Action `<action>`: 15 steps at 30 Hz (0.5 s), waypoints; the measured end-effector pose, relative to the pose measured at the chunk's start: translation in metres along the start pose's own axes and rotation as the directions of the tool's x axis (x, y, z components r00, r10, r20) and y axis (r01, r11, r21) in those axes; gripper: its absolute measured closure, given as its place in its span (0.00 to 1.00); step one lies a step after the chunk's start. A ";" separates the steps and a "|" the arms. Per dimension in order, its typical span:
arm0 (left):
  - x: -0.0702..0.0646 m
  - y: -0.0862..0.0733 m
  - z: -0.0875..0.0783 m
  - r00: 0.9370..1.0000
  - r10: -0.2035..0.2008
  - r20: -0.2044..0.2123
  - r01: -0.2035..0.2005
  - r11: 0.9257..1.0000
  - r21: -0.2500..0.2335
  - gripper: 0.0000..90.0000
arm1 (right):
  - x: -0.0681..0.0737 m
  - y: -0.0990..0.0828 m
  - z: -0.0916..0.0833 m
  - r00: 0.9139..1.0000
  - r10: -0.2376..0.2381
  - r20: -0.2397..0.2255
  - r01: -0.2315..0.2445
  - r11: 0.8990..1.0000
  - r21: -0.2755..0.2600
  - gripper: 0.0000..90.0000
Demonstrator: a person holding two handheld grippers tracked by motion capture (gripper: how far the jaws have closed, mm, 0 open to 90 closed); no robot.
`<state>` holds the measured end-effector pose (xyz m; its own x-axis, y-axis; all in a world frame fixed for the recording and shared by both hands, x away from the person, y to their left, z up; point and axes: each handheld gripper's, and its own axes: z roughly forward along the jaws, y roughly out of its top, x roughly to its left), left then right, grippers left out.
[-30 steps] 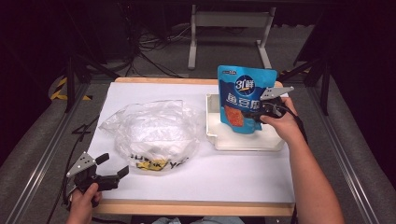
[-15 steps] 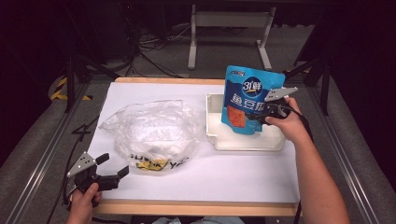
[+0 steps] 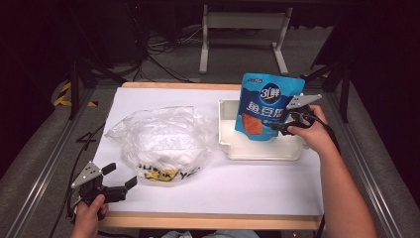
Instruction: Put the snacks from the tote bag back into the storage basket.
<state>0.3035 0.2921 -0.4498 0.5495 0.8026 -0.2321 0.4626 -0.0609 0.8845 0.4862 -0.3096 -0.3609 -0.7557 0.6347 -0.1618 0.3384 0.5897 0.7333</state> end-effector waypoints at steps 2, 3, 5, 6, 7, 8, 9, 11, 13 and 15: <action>0.000 0.000 0.000 1.000 0.002 0.002 -0.002 1.000 0.000 0.01 | 0.001 0.000 -0.001 1.000 0.014 0.004 -0.014 1.000 -0.003 0.26; 0.000 0.000 0.000 1.000 0.002 0.002 -0.002 1.000 0.000 0.01 | 0.001 0.000 -0.003 1.000 0.021 0.011 -0.020 1.000 -0.012 0.25; 0.000 0.000 0.000 1.000 0.001 0.003 -0.001 1.000 -0.002 0.01 | 0.001 -0.001 -0.007 0.999 0.048 0.011 -0.048 0.998 -0.039 0.22; 0.000 0.000 0.000 1.000 0.002 0.003 -0.001 1.000 -0.001 0.01 | 0.001 -0.002 -0.011 0.998 0.067 0.012 -0.066 0.996 -0.056 0.21; 0.000 0.000 0.001 1.000 0.000 0.003 0.000 1.000 -0.001 0.01 | 0.001 -0.003 -0.014 0.997 0.076 0.018 -0.075 0.995 -0.067 0.20; 0.000 0.001 0.001 1.000 0.000 0.005 0.000 1.000 0.000 0.01 | 0.001 -0.004 -0.017 0.996 0.083 0.021 -0.081 0.994 -0.076 0.19; 0.000 0.001 0.001 1.000 0.002 0.006 -0.002 1.000 0.000 0.01 | 0.001 -0.006 -0.020 0.996 0.090 0.023 -0.088 0.993 -0.083 0.19; 0.000 0.001 0.002 1.000 0.002 0.008 -0.002 1.000 0.000 0.01 | 0.001 -0.008 -0.029 0.994 0.104 0.038 -0.100 0.990 -0.098 0.17; 0.001 0.001 0.001 1.000 0.002 0.007 -0.002 1.000 -0.001 0.01 | 0.002 -0.009 -0.037 0.993 0.110 0.048 -0.103 0.987 -0.119 0.17; 0.001 0.001 0.002 1.000 0.000 0.006 0.000 1.000 -0.001 0.01 | 0.003 -0.009 -0.046 0.991 0.125 0.051 -0.116 0.983 -0.140 0.17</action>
<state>0.3056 0.2918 -0.4496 0.5537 0.7990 -0.2343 0.4620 -0.0607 0.8848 0.4549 -0.3356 -0.3378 -0.6778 0.7280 -0.1028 0.3424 0.4362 0.8322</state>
